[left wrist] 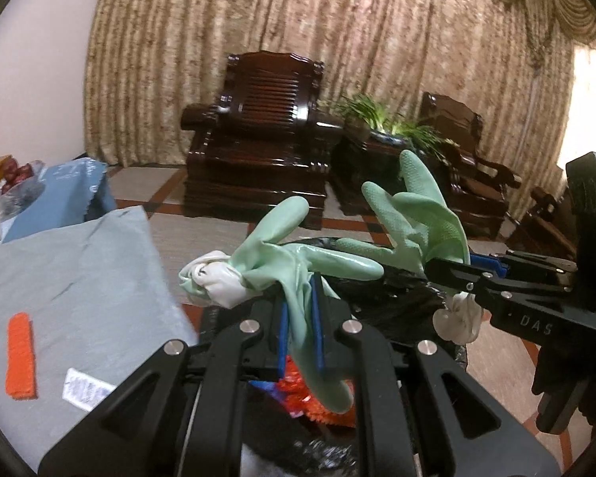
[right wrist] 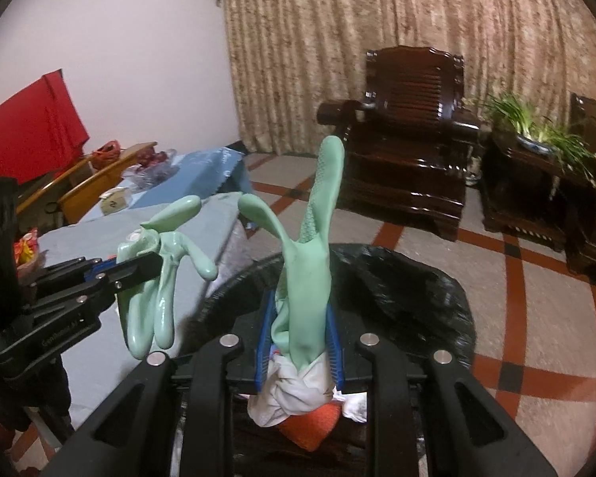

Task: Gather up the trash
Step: 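Carry both green gloves over the trash bin and open both grippers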

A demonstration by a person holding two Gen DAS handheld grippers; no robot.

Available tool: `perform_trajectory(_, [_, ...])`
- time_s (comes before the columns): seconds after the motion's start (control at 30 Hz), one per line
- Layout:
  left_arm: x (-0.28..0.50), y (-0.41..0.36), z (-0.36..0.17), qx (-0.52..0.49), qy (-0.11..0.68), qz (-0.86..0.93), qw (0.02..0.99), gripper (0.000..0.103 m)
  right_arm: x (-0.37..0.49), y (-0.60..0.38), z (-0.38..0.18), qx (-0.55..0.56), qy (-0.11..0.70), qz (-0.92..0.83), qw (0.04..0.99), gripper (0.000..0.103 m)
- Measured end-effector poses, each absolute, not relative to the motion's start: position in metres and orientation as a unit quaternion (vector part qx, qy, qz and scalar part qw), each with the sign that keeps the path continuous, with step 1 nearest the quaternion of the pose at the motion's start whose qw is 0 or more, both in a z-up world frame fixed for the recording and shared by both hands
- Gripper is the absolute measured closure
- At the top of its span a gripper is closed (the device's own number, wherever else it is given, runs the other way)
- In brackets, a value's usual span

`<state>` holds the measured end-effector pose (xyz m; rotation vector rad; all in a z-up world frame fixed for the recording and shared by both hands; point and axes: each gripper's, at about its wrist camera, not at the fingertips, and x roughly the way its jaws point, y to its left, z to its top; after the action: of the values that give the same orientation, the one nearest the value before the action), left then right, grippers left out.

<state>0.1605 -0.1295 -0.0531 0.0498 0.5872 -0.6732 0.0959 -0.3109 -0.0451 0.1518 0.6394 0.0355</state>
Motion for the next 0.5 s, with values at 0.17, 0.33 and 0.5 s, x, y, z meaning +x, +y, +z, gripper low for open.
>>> perform_trajectory(0.17, [0.171, -0.155, -0.065, 0.037, 0.294, -0.341, 0.892, 0.094, 0.102, -0.328, -0.055, 0.080, 0.325, 0.004, 0.942, 0.079])
perform_trajectory(0.33, [0.182, -0.167, -0.079, 0.032, 0.319, -0.358, 0.877, 0.077, 0.109, -0.340, -0.068, 0.082, 0.337, -0.009, 0.938, 0.072])
perform_trajectory(0.5, [0.188, -0.162, -0.094, 0.020, 0.345, -0.356, 0.868, 0.055, 0.108, -0.349, -0.079, 0.079, 0.341, -0.025, 0.936, 0.042])
